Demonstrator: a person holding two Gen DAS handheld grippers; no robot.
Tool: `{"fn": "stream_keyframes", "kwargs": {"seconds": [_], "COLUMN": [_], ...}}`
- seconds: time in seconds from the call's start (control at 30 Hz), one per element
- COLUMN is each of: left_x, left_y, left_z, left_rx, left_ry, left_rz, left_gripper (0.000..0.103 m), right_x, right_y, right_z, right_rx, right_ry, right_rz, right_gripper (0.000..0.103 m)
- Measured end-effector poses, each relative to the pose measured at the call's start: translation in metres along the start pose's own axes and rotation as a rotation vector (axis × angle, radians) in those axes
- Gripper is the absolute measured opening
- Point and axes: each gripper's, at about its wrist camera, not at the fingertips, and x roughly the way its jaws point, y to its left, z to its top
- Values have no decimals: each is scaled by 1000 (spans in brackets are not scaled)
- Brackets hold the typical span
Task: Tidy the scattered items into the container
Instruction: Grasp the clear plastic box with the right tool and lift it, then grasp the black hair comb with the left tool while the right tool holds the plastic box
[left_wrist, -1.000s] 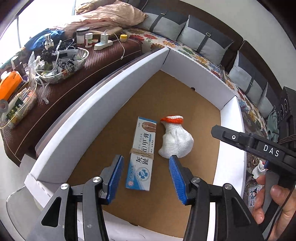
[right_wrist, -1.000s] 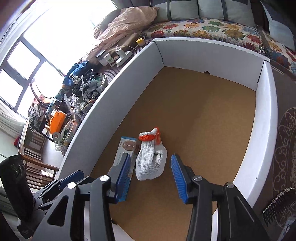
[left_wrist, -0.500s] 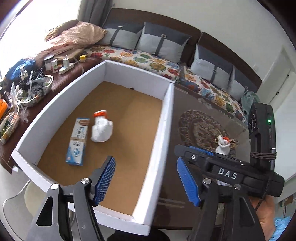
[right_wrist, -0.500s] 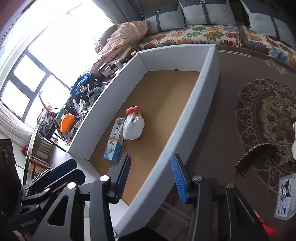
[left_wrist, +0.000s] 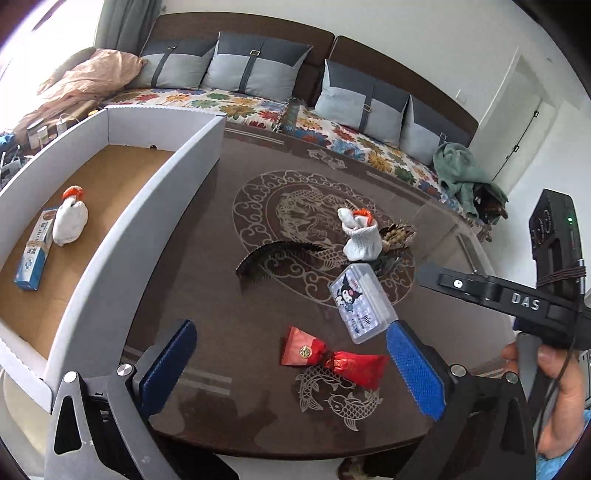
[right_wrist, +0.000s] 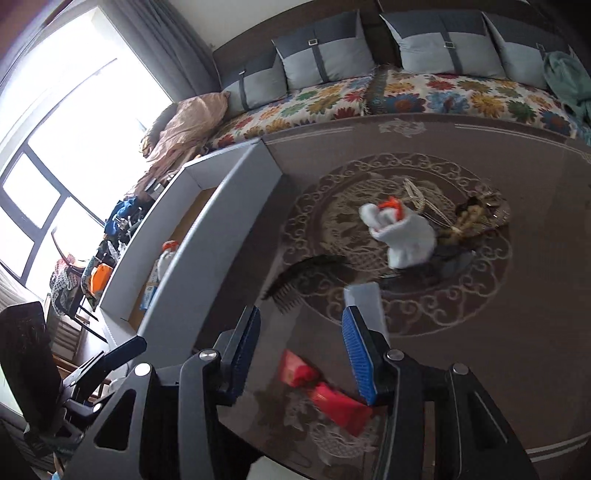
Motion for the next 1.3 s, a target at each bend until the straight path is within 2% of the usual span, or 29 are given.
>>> {"fn": "stream_keyframes", "kwargs": {"seconds": [0.07,0.13,0.23,0.27,0.3,0.33,0.43,0.53,0.73,0.9,0.97,1.0,1.13,1.3], "left_x": [14,21,23,28,29,27,29,41,50,55,57,57,58,60], "left_y": [3,6,7,9,11,10,4,4,6,4,2,1,-2,-4], "left_z": [-11,-24,-51,-52,-49,-47,-45,-45,-47,-50,-51,-51,-52,-52], "left_rx": [-3,12,81,69,45,41,74,66,55,57,66,70,83,86], "left_ry": [-7,-45,-158,-128,-118,-138,-148,-99,-57,-33,-26,-23,-13,5], "left_rz": [26,55,116,121,95,60,72,56,49,48,50,51,50,27], "left_gripper": [103,103,103,103,103,103,103,103,103,103,103,103,103,103], "right_x": [-1,11,26,29,33,36,47,59,80,95,99,99,93,59], "right_y": [-24,-31,-33,-29,-25,-20,-7,1,-9,-14,-16,-16,-21,-36], "right_z": [-8,-16,-25,-26,-26,-26,-24,-19,-1,5,6,6,3,-11], "right_rx": [12,-10,-76,-116,-155,-188,-242,-272,-219,-243,-250,-249,-248,-227], "right_ry": [36,93,137,135,131,128,124,117,158,206,215,212,193,100], "right_rz": [-23,-56,-106,-118,-123,-126,-108,-131,-166,-207,-232,-241,-246,-250], "right_gripper": [52,52,52,52,52,52,52,53,53,53,45,32,32,32]}}
